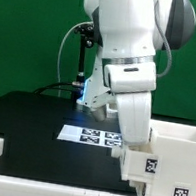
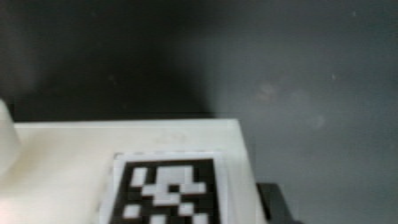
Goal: Assemble drawer
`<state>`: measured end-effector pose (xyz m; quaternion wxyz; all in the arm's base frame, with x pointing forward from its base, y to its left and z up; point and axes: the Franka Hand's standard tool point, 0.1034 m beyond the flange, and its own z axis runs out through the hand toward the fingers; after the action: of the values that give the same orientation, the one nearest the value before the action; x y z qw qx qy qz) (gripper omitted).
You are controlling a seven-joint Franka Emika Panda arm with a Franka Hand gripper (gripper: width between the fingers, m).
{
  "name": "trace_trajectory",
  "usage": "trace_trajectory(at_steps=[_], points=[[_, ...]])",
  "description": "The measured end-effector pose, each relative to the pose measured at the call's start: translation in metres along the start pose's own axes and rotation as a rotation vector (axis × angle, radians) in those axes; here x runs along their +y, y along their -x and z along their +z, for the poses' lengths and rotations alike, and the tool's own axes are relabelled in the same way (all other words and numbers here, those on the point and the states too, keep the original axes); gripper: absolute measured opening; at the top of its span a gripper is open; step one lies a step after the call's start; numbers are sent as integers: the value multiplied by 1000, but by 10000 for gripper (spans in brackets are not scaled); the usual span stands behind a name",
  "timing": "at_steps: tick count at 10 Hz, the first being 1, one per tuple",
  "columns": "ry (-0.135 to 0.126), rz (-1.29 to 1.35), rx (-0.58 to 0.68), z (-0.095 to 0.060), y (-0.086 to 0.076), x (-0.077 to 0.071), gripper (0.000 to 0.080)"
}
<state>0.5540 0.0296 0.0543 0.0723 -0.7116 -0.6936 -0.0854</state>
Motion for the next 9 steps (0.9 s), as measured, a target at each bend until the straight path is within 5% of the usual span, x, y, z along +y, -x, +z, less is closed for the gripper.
trace_trajectory(at_steps=[4, 6, 7, 8, 9], points=[[-5, 3, -2, -2, 3, 0, 38], [-18, -7, -28, -29, 1, 5, 410], [-32, -10, -38, -40, 2, 5, 410], [-37, -11, -54, -57, 4, 9, 584], [-37, -14, -62, -67, 10, 13, 584]])
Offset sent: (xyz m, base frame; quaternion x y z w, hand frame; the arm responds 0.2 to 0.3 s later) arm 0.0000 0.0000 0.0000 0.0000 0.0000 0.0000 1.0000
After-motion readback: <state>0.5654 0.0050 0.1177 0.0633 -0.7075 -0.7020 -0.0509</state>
